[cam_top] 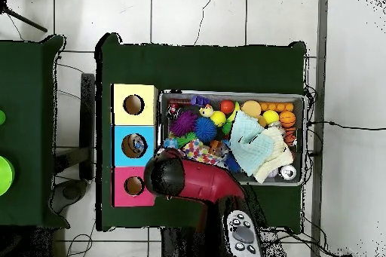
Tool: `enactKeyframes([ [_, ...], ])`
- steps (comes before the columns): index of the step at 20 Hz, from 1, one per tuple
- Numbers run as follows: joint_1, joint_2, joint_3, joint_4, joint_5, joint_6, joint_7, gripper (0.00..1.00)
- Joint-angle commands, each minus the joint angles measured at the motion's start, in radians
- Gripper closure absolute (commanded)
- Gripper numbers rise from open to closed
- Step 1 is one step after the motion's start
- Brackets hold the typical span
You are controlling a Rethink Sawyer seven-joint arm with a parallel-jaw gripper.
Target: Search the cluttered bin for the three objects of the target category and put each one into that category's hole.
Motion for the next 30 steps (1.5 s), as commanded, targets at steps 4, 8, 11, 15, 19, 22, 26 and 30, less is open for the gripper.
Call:
enactKeyframes([
  [4, 0.139, 0.076, 0.010, 0.016, 0.277, -0.095, 0.422, 1.00],
  [8, 0.169, 0.076, -0.006, 0.022, 0.330, -0.104, 0.413, 0.00],
  [11, 0.155, 0.081, -0.013, 0.012, 0.320, -0.066, 0.369, 0.00],
  [15, 0.163, 0.075, -0.036, 0.012, 0.318, -0.060, 0.365, 0.00],
  [19, 0.138, 0.069, -0.016, 0.019, 0.308, -0.068, 0.333, 0.00],
  [22, 0.106, 0.028, -0.032, 0.017, 0.265, -0.012, 0.265, 0.00],
  [26, 0.006, -0.085, -0.059, -0.006, 0.166, 0.203, 0.092, 0.00],
  [30, -0.112, -0.149, -0.043, -0.071, 0.042, 0.412, -0.088, 0.00],
])
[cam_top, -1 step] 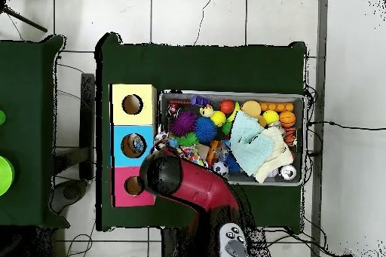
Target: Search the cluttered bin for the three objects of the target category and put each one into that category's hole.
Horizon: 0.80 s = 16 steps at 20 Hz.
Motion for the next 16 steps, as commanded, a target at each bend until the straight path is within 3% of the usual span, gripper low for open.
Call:
enactKeyframes([
  [1, -0.181, -0.126, 0.044, -0.107, -0.175, 0.402, -0.243, 0.00],
  [3, -0.221, -0.144, 0.062, -0.124, -0.221, 0.445, -0.272, 0.00],
  [6, -0.278, -0.140, 0.109, -0.122, -0.272, 0.422, -0.288, 0.00],
  [12, -0.397, -0.034, 0.205, -0.074, -0.362, 0.220, -0.259, 0.00],
  [16, -0.437, 0.046, 0.231, -0.079, -0.436, 0.133, -0.208, 0.00],
])
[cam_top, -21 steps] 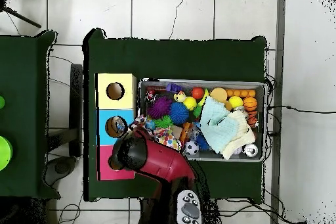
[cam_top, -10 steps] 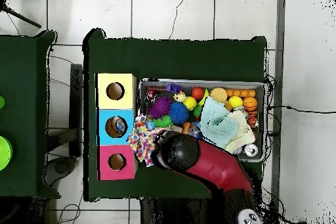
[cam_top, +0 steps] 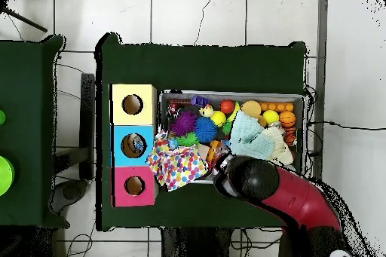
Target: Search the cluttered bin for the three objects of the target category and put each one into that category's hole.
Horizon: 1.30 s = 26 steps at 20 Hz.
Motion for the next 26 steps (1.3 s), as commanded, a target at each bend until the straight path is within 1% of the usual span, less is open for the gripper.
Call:
enactKeyframes([
  [1, -0.063, 0.146, 0.168, -0.022, -0.154, -0.151, -0.188, 0.00],
  [4, -0.080, 0.179, 0.176, -0.028, -0.200, -0.196, -0.161, 0.00],
  [8, -0.100, 0.205, 0.184, -0.045, -0.254, -0.224, -0.137, 0.00],
  [10, -0.115, 0.225, 0.196, -0.058, -0.264, -0.213, -0.130, 0.00],
  [18, -0.128, 0.314, 0.228, -0.081, -0.305, -0.307, -0.044, 0.00],
  [23, -0.138, 0.356, 0.239, -0.098, -0.325, -0.368, -0.022, 0.00],
  [25, -0.151, 0.368, 0.248, -0.106, -0.326, -0.378, -0.024, 0.00],
  [26, -0.157, 0.363, 0.253, -0.111, -0.323, -0.367, -0.030, 0.00],
])
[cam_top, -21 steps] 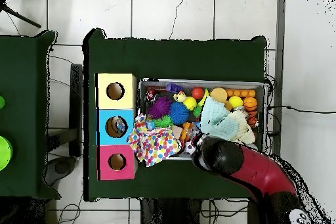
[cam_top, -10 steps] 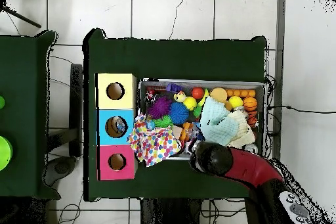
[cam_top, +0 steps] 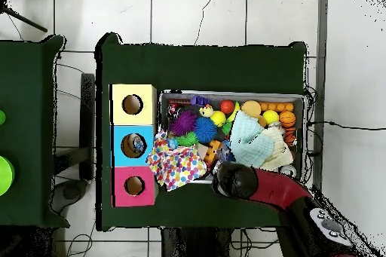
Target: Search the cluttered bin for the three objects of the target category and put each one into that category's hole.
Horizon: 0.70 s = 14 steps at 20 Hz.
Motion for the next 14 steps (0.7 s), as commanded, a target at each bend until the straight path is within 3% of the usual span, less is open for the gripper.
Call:
enactKeyframes([
  [1, -0.045, 0.067, 0.117, -0.097, -0.056, -0.069, -0.040, 0.00],
  [6, -0.048, -0.015, 0.139, -0.109, -0.036, 0.084, -0.092, 0.00],
  [11, -0.055, -0.051, 0.165, -0.158, -0.022, 0.239, -0.151, 0.00],
  [14, -0.056, -0.067, 0.172, -0.166, -0.024, 0.284, -0.152, 0.00],
])
